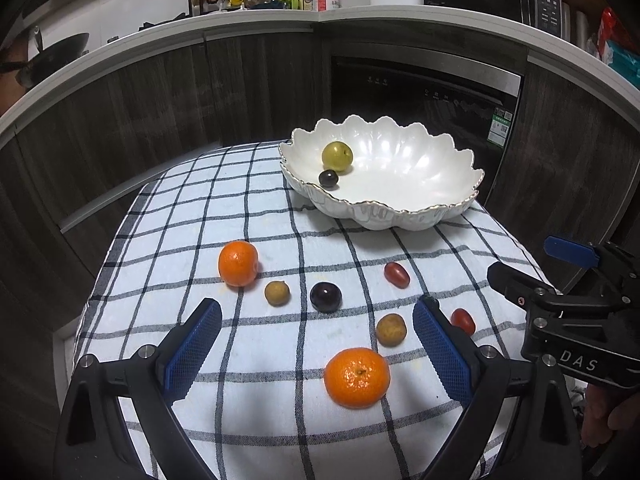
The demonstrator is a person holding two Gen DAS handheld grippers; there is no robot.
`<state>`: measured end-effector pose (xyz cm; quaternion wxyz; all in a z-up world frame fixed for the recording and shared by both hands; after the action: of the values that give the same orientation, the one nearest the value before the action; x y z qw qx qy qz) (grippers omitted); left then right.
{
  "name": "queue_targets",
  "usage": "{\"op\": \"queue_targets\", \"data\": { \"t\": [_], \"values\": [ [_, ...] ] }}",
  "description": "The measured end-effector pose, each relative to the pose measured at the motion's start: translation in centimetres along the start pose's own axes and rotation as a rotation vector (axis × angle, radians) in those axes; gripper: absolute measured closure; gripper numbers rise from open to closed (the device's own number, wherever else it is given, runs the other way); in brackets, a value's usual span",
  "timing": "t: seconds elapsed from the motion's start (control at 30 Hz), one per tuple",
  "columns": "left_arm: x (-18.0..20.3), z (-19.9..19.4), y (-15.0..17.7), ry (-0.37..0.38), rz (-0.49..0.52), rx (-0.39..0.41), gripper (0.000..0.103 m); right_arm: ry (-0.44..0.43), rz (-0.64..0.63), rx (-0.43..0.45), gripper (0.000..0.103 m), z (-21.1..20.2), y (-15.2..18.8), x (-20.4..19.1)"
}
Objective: Organize fruits
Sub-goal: 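Withdraw both open tools from the bowl back over the cloth, then grasp the red grape tomato with the right tool while the left grasps the tangerine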
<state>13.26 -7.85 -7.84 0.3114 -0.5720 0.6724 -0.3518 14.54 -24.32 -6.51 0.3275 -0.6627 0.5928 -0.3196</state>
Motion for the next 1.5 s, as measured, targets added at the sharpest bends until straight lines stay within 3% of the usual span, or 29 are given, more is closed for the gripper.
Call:
{"op": "queue_targets", "data": {
  "t": [0.5, 0.97, 1.5],
  "values": [
    [0.6, 0.0, 1.4, 0.037, 0.013, 0.005, 0.005, -0.015, -0.002, -0.023, 0.021, 0.0, 2.4, 0.0],
    [0.8, 1.2, 3.1, 0.066, 0.019, -0.040, 0.008, -0.062, -0.001, -0.059, 0.022, 1.6, 3.9, -0.9],
    [1.5, 2.9, 5.0, 0.112, 0.050, -0.097, 0.033, -0.118, -0.009, -0.109, 0.051, 3.7, 4.8, -1.4]
  ]
}}
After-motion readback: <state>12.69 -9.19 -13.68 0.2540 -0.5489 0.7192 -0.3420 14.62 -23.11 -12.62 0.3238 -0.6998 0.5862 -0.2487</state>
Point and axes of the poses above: each gripper's, at about its wrist camera, not at the fingertips, and z roughly the way its jaws point, x to its right, y to its underside, the point moved 2 cm from there along z, roughly the way its jaws point, and after that the axes turned 9 degrees about x, right-handed, at the moved point
